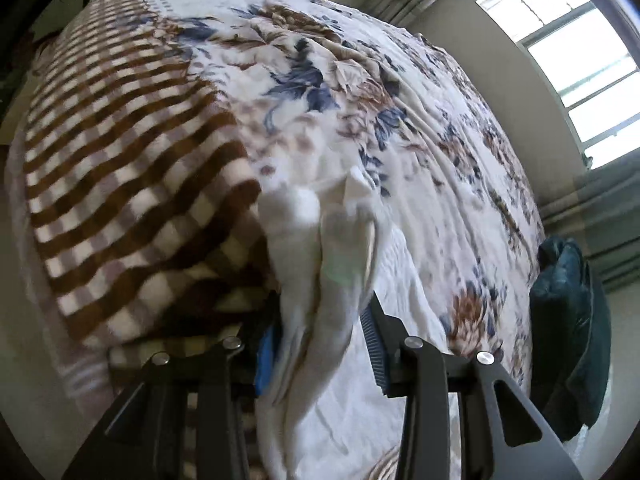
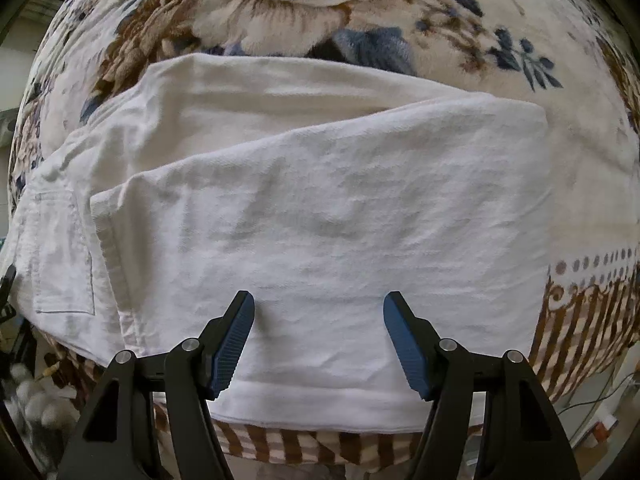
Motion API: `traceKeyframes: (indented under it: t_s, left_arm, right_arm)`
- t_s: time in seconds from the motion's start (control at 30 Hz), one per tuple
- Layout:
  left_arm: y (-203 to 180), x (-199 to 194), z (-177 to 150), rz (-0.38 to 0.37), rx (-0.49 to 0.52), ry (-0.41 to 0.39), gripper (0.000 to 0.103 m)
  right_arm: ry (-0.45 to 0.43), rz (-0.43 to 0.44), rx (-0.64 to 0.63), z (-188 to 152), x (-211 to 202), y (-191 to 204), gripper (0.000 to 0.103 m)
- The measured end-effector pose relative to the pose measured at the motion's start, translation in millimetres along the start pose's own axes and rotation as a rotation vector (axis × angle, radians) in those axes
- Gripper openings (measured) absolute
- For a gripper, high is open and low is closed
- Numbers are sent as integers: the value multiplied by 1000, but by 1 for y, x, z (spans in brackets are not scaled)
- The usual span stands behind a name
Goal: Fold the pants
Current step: 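Grasp the pants leg end with the left tool and lift it up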
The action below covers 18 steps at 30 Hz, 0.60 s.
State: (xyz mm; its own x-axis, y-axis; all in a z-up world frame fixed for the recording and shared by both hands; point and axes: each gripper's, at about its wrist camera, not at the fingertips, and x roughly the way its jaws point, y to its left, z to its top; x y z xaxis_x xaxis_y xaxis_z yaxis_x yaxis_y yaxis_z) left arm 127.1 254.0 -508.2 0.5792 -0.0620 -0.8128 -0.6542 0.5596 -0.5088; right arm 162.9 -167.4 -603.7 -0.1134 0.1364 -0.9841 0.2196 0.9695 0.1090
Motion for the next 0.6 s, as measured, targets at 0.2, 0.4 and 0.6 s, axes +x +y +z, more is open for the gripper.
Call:
traceKeyframes:
  t_s: [0.2, 0.4, 0.6]
  left_arm:
    - [3, 7, -5, 51, -3, 34, 35]
    - [-9, 8, -9, 81, 50, 23, 35]
    - [17, 60, 37, 78, -17, 47, 38]
  right_arm:
    - [16, 2, 19, 6, 6, -2, 70]
    - [18, 0, 15, 13, 9, -6, 70]
    - [26, -28, 15, 20, 13, -3, 70]
